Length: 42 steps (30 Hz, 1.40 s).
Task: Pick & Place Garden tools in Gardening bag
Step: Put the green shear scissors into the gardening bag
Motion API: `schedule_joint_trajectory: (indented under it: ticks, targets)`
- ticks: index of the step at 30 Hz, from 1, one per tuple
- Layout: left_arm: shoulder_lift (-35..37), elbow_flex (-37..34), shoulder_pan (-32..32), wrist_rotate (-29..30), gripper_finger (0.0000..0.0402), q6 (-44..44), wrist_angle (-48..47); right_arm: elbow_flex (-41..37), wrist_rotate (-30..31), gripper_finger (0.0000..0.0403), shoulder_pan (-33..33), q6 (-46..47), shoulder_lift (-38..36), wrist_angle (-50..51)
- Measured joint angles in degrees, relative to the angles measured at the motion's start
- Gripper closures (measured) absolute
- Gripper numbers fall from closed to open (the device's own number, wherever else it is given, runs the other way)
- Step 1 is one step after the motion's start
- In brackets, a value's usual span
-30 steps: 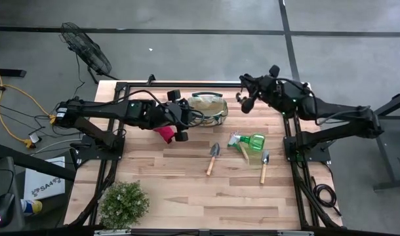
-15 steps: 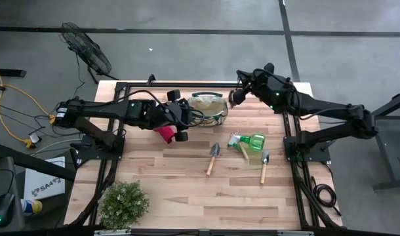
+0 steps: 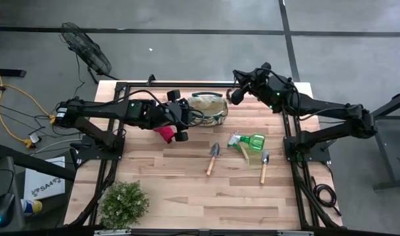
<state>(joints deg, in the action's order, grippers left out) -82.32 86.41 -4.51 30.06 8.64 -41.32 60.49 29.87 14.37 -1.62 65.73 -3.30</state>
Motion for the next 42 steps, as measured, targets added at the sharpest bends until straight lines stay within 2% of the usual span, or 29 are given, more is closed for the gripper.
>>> schedule_joint_trajectory:
  ticks: [20,31,42]
  targets:
    - [-0.02,0.00,0.00,-0.10,0.0231,-0.20,-0.37,0.00,-3.43,0.0399,-0.55,3.31,0.00,-2.59]
    - [-0.02,0.00,0.00,-0.08,0.0231,-0.20,-0.39,0.00,-1.23,0.0399,-4.24,3.09,0.00,-2.99]
    - [-0.04,0.00,0.01,-0.32,0.0231,-0.39,-0.67,0.00,-1.44,0.0399,-4.55,5.16,1.96,-3.44]
